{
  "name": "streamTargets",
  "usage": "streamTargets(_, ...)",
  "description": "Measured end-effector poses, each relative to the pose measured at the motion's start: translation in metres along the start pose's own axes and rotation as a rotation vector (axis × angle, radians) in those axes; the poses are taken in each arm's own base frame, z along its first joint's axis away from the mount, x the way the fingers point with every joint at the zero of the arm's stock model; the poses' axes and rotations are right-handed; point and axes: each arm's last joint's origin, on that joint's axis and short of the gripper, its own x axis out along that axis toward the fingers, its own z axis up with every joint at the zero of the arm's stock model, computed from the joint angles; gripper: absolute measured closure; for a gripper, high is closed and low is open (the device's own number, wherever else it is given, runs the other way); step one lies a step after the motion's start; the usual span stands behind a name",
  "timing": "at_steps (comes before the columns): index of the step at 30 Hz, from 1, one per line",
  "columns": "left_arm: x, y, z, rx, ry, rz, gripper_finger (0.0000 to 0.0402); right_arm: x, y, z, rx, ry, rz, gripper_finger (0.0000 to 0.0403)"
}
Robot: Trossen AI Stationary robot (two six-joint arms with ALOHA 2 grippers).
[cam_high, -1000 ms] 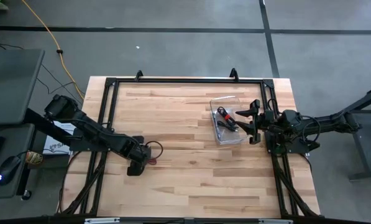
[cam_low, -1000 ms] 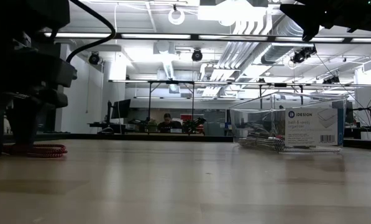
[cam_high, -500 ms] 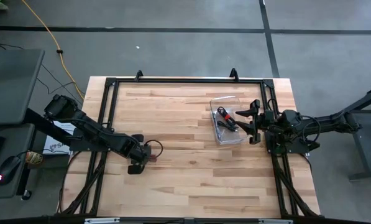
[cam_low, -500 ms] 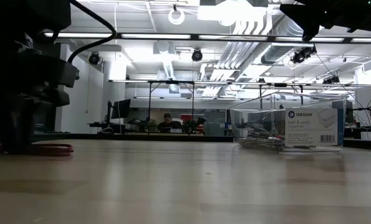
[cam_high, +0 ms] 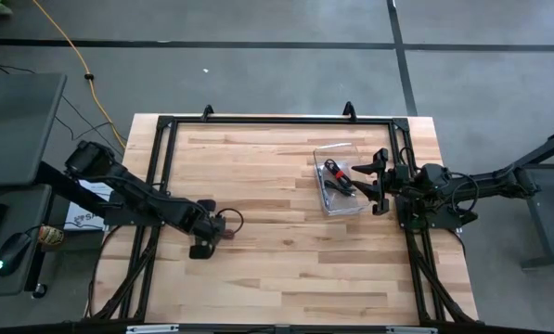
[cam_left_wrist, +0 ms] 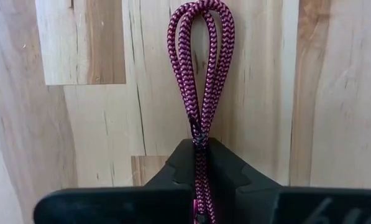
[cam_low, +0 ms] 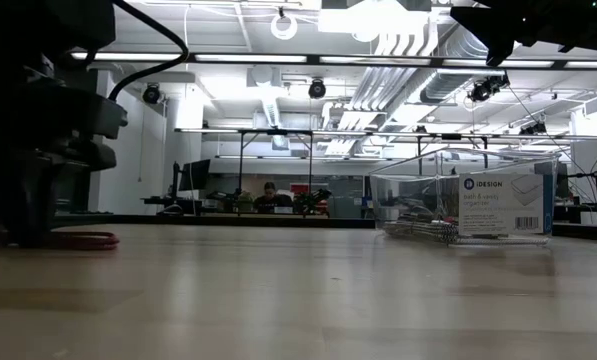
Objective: Pick and place USB-C Cables
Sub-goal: Put the pink cable charger into the transparent bin
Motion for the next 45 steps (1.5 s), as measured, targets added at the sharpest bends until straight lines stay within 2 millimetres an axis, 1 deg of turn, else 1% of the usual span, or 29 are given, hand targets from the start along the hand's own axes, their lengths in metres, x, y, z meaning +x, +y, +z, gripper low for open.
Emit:
streamTargets(4, -0.006, 0.002, 0.003, 0.02, -0.061, -0.033, 0.0401, 0.0, 0.0, 0.0, 0.0, 0.0, 0.0, 0.0217)
streamTargets(7, -0.017, 0.004, 0.018, 0.038, -0.227, -0.084, 0.0401, 0.0, 0.0, 0.0, 0.0, -0.001, 0.0, 0.0217)
streamTargets(9, -0.023, 0.008, 0.024, 0.07, -0.305, -0.089, 0.0401, 0.0, 0.0, 0.0, 0.0, -0.002, 0.0, 0.0217)
streamTargets(12, -0.032, 0.016, 0.039, 0.123, -0.474, -0.083, 0.0401, 0.0, 0.0, 0.001, 0.001, -0.005, 0.0, 0.0217)
streamTargets(15, -0.041, 0.031, 0.054, 0.172, -0.618, -0.031, 0.0401, 0.0, 0.0, 0.001, 0.001, -0.006, 0.0, 0.0217)
streamTargets(17, -0.045, 0.044, 0.061, 0.189, -0.686, 0.018, 0.0401, 0.0, 0.0, 0.001, 0.004, -0.006, 0.0, 0.0217)
streamTargets(21, -0.055, 0.076, 0.074, 0.147, -0.838, 0.118, 0.0401, 0.0, 0.0, 0.001, 0.003, -0.006, 0.0, 0.0217)
streamTargets(24, -0.064, 0.096, 0.081, 0.124, -0.96, 0.092, 0.0401, 0.0, 0.0, 0.001, 0.003, -0.006, 0.0, 0.0217)
streamTargets(27, -0.072, 0.11, 0.084, 0.129, -1.077, 0.039, 0.0401, 0.0, 0.0, 0.001, 0.002, -0.005, 0.0, 0.0217)
streamTargets(30, -0.074, 0.119, 0.08, 0.117, -1.184, 0.032, 0.0401, 0.0, 0.0, 0.001, 0.002, -0.006, -0.001, 0.0217)
streamTargets(33, -0.076, 0.126, 0.069, 0.087, -1.255, 0.055, 0.0401, 0.0, 0.0, 0.0, 0.01, -0.005, 0.0, 0.0217)
streamTargets(36, -0.079, 0.129, 0.051, 0.051, -1.299, 0.074, 0.0401, 0.0, 0.0, 0.001, 0.011, -0.005, 0.0, 0.0217)
streamTargets(41, -0.092, 0.125, 0.023, 0.015, -1.4, 0.079, 0.0401, 0.0, 0.0, 0.001, 0.002, -0.006, -0.001, 0.0217)
streamTargets(45, -0.097, 0.118, 0.012, 0.027, -1.445, 0.059, 0.0401, 0.0, 0.0, 0.001, 0.005, -0.012, -0.001, 0.0217)
